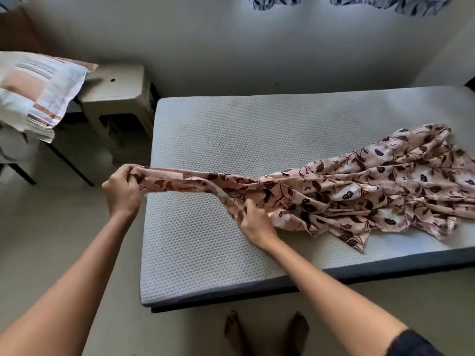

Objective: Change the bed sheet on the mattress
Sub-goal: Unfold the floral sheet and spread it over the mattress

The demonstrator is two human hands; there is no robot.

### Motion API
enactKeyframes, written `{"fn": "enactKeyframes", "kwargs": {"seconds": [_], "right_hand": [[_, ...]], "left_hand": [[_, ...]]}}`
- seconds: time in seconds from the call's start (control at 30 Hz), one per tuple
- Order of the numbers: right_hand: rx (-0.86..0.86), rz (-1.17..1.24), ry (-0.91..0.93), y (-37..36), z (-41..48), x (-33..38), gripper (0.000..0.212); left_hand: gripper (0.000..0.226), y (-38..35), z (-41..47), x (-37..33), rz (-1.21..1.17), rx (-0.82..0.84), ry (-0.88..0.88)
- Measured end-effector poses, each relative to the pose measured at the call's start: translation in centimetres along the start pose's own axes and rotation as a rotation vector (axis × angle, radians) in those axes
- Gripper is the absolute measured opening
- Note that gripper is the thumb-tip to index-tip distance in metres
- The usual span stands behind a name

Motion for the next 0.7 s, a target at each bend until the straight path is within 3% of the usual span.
{"fn": "enactKeyframes", "kwargs": {"seconds": [0.1,0.17,0.27,0.37,0.47,0.57,0.7], "right_hand": [[0.174,0.051,-0.016,-4.6,-5.4,0.4,0.016],[0.279,0.087,-0.041,-8.0,-8.7,1.3,0.009],[0.399,0.170,-0.119,-12.6,-12.3,3.0,0.006],[0.484,0.218,-0.202,-15.7,-13.5,3.3,0.040],[0.524,0.206,-0.220,-18.3,-12.8,1.8,0.039],[0.609,0.178,-0.180,-20.0,-11.6,-0.9,0.029],[0.560,0.099,-0.169,-21.1,-8.5,-5.0,0.030]], "left_hand": [[0.023,-0.5,0.0,3.4,0.212,0.088,-0.033],[0.016,-0.5,0.0,6.1,0.446,0.217,-0.130],[0.028,-0.4,-0.2,9.5,0.830,0.390,-0.278],[0.031,-1.8,-0.5,12.6,0.997,0.438,-0.274],[0.032,-4.5,-0.8,16.2,1.036,0.443,-0.271],[0.038,-7.2,-1.6,19.1,1.027,0.495,-0.197],[0.029,-10.1,-2.4,22.6,1.023,0.587,0.166]]}}
Point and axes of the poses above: each hand's wrist, its own z-axis towards the middle knuckle, its own y-axis out of the back of the hand, x = y × z, the point moved 1 cm from there along z, towards the middle knuckle, and after that the axes turned 15 degrees about y, right-handed, at the moved point
